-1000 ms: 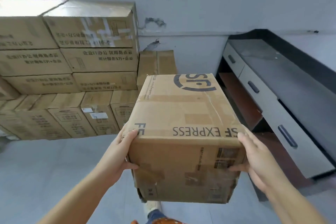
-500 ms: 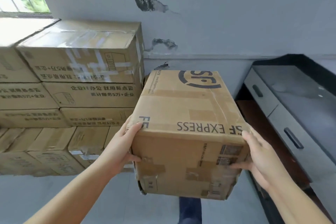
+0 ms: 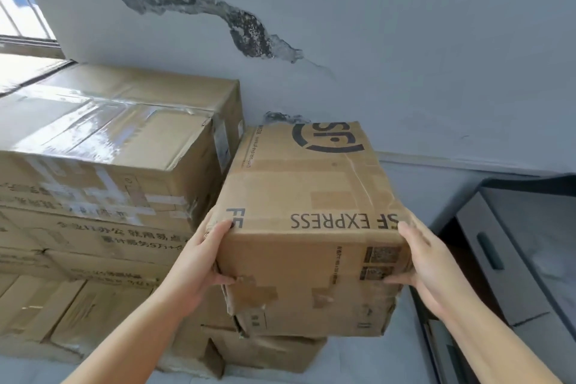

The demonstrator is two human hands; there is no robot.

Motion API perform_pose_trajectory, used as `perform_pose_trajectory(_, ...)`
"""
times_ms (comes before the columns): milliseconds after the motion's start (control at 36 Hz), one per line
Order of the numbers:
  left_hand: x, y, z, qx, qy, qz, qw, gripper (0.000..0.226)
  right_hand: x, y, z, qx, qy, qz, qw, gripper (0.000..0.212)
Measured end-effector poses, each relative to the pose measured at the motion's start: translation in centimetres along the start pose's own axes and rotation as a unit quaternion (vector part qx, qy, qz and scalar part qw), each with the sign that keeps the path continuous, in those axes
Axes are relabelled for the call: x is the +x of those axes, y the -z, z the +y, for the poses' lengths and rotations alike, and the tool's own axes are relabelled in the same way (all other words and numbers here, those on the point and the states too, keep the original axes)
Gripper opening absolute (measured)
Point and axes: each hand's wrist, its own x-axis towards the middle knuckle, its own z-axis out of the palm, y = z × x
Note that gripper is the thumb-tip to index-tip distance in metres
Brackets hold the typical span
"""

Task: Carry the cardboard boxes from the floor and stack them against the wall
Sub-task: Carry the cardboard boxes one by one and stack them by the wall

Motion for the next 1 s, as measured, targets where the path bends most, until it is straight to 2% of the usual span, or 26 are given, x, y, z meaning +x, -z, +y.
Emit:
perform_pose_trajectory(250,10.1,-0.6,2.0,0.010,0.026,0.063,0.998,0.064,10.1,-3.8,1.0,0.032,-0.018,-0.003,0.999,0.035)
perform_pose_trajectory(333,12.2,-0.8,1.7,-0.003,0.025,0.071,0.997,0.061,12.3,-4.7,2.4,0.041,-0.024,0.005,0.999,0.034)
perform_pose_trajectory(417,13.7,-1.2,0.7,-0.010,-0.005,0.078,0.997,0.047,13.5,-5.8,4.3,0.034,-0.043,0.010,0.998,0.040)
perform_pose_trajectory(472,14.6,-1.0,-0.4,-0.008,-0.009,0.108,0.994,0.042,13.7,-6.7,5.9,0.022,-0.055,0.005,0.998,0.043)
perform_pose_trajectory(611,15.9,0.0,-2.1,-0.013,0.040,0.156,0.987,0.074,13.1,-8.2,7.7,0.008,-0.063,0.005,0.998,0.043)
perform_pose_trajectory(806,16.4,0.2,-1.0,-0.011,0.021,0.174,0.984,0.078,13.2,-8.8,6.7,0.033,-0.061,-0.002,0.998,0.047)
perform_pose_trajectory(1000,14.3,-0.9,-2.3,0.036,0.043,0.205,0.977,0.076,11.7,-8.7,7.6,-0.035,-0.056,-0.048,0.997,0.041)
